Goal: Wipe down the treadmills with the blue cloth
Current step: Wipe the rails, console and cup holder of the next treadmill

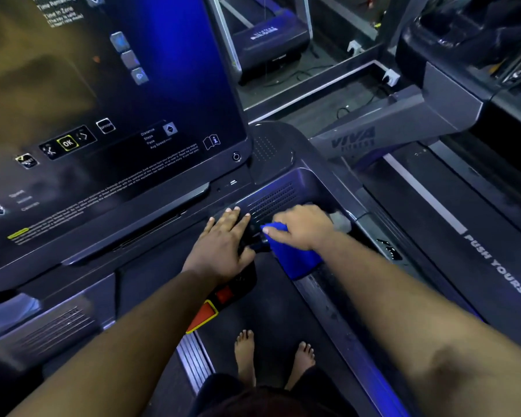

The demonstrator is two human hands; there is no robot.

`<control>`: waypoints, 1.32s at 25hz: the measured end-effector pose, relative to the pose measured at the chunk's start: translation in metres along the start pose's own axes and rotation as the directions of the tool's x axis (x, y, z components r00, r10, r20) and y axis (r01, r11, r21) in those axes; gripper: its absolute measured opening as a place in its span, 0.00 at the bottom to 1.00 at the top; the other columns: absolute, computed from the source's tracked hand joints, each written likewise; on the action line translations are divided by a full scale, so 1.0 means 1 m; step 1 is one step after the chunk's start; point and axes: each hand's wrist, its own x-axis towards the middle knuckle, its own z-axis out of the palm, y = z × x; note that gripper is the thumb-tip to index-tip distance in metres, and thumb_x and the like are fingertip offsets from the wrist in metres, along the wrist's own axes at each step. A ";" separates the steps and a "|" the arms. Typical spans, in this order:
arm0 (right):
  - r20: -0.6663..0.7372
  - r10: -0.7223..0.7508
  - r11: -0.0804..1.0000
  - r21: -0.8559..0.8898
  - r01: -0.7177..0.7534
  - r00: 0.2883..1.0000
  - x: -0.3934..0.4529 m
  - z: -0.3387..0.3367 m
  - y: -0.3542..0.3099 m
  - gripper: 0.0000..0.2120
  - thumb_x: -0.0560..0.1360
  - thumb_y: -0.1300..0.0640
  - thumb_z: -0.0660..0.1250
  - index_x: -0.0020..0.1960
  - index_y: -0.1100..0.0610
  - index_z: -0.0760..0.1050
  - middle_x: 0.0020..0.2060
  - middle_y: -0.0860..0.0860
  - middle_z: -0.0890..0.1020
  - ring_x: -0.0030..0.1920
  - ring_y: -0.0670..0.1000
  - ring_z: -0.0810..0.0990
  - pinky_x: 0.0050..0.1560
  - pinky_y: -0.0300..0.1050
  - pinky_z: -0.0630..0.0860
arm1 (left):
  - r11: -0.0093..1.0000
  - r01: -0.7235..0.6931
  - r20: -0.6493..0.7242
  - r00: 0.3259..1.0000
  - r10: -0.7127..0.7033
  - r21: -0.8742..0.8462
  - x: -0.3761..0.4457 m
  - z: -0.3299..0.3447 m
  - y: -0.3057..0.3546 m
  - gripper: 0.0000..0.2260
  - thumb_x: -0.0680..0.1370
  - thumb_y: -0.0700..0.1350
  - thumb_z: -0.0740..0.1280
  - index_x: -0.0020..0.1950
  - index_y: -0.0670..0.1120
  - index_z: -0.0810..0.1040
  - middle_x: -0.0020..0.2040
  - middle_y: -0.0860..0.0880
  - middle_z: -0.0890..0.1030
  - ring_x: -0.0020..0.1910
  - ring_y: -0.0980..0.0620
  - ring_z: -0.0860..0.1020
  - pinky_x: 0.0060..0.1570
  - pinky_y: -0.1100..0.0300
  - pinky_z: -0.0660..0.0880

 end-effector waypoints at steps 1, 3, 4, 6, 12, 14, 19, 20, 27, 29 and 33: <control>0.073 0.030 0.999 0.021 -0.032 0.997 0.005 -0.004 0.004 0.30 0.74 0.29 0.48 0.36 0.53 0.71 0.34 0.51 0.80 0.40 0.58 0.80 0.41 0.50 0.73 | 1.000 -0.002 0.000 1.000 0.002 -0.003 -0.001 0.001 0.000 0.40 0.71 0.63 0.48 0.81 0.48 0.56 0.81 0.44 0.55 0.81 0.48 0.50 0.78 0.48 0.46; -0.085 0.078 0.996 0.040 -0.075 0.993 -0.004 0.005 0.004 0.26 0.77 0.33 0.51 0.35 0.52 0.72 0.34 0.50 0.81 0.40 0.58 0.81 0.45 0.51 0.73 | 1.000 0.002 -0.003 1.000 -0.002 -0.006 -0.001 0.002 0.000 0.39 0.71 0.62 0.48 0.81 0.48 0.56 0.81 0.44 0.55 0.81 0.48 0.49 0.78 0.48 0.46; -0.237 0.129 0.992 0.043 -0.122 0.963 -0.018 0.019 0.001 0.22 0.78 0.36 0.54 0.41 0.50 0.77 0.40 0.50 0.83 0.46 0.57 0.82 0.53 0.54 0.73 | 1.000 0.000 0.001 1.000 0.000 -0.005 -0.001 0.001 0.000 0.39 0.71 0.62 0.48 0.81 0.48 0.56 0.81 0.44 0.55 0.81 0.48 0.49 0.78 0.48 0.46; -0.358 0.285 0.959 0.107 -0.264 0.889 -0.047 0.050 -0.021 0.23 0.80 0.40 0.54 0.67 0.51 0.75 0.64 0.52 0.78 0.67 0.58 0.74 0.74 0.61 0.58 | 1.000 -0.003 -0.003 1.000 0.003 -0.005 0.000 0.002 -0.001 0.39 0.71 0.62 0.49 0.81 0.48 0.56 0.81 0.44 0.55 0.81 0.48 0.49 0.79 0.48 0.46; -0.347 0.140 0.986 0.135 -0.098 0.927 -0.038 0.040 -0.034 0.27 0.81 0.37 0.45 0.62 0.48 0.78 0.59 0.47 0.82 0.64 0.52 0.77 0.69 0.56 0.62 | 0.999 -0.018 0.020 1.000 0.019 -0.038 0.004 0.002 -0.005 0.40 0.70 0.63 0.48 0.81 0.49 0.56 0.81 0.44 0.53 0.81 0.47 0.48 0.78 0.45 0.46; -0.203 0.177 0.984 0.062 -0.168 0.963 -0.017 0.013 -0.007 0.31 0.80 0.35 0.45 0.41 0.51 0.79 0.41 0.50 0.84 0.47 0.56 0.82 0.56 0.52 0.69 | 0.999 -0.020 0.035 0.999 0.021 -0.039 0.004 0.002 -0.005 0.40 0.69 0.63 0.47 0.81 0.49 0.55 0.81 0.44 0.53 0.81 0.47 0.48 0.78 0.45 0.45; -0.329 0.426 0.902 0.233 -0.364 0.843 -0.023 0.035 -0.046 0.21 0.79 0.43 0.54 0.44 0.51 0.82 0.46 0.49 0.84 0.55 0.55 0.79 0.68 0.55 0.63 | 1.000 0.004 0.052 0.999 -0.004 -0.010 0.005 0.003 -0.004 0.36 0.74 0.60 0.53 0.81 0.50 0.54 0.82 0.45 0.52 0.81 0.49 0.47 0.78 0.46 0.43; -0.378 0.421 0.897 0.308 -0.317 0.824 -0.035 0.048 -0.060 0.19 0.79 0.43 0.54 0.54 0.49 0.81 0.56 0.48 0.82 0.64 0.54 0.75 0.73 0.58 0.57 | 1.000 -0.001 0.046 0.999 0.002 -0.013 0.006 0.003 -0.003 0.35 0.75 0.58 0.56 0.81 0.49 0.54 0.82 0.45 0.52 0.81 0.49 0.47 0.78 0.45 0.44; -0.042 0.966 0.096 0.975 -0.201 0.256 -0.005 0.057 -0.083 0.32 0.78 0.47 0.59 0.80 0.52 0.56 0.80 0.57 0.44 0.80 0.60 0.44 0.77 0.60 0.50 | 1.000 -0.019 0.020 1.000 0.020 -0.022 0.006 0.002 -0.001 0.32 0.78 0.52 0.61 0.81 0.48 0.56 0.82 0.44 0.52 0.81 0.48 0.47 0.78 0.44 0.45; -0.019 0.973 0.073 0.971 -0.229 0.231 -0.006 0.051 -0.087 0.30 0.79 0.51 0.63 0.78 0.53 0.60 0.80 0.60 0.46 0.79 0.63 0.50 0.76 0.54 0.52 | 0.999 -0.019 0.023 1.000 0.020 -0.031 0.006 0.001 -0.004 0.33 0.76 0.55 0.56 0.80 0.48 0.57 0.82 0.44 0.53 0.81 0.48 0.48 0.77 0.41 0.44; -0.176 0.878 0.365 0.848 -0.385 0.445 -0.050 0.048 -0.091 0.18 0.79 0.56 0.65 0.69 0.50 0.75 0.76 0.56 0.62 0.71 0.60 0.63 0.72 0.37 0.53 | 0.995 -0.044 0.024 0.999 0.046 -0.085 0.005 0.001 -0.003 0.28 0.82 0.58 0.55 0.80 0.50 0.58 0.82 0.48 0.53 0.81 0.50 0.46 0.75 0.34 0.42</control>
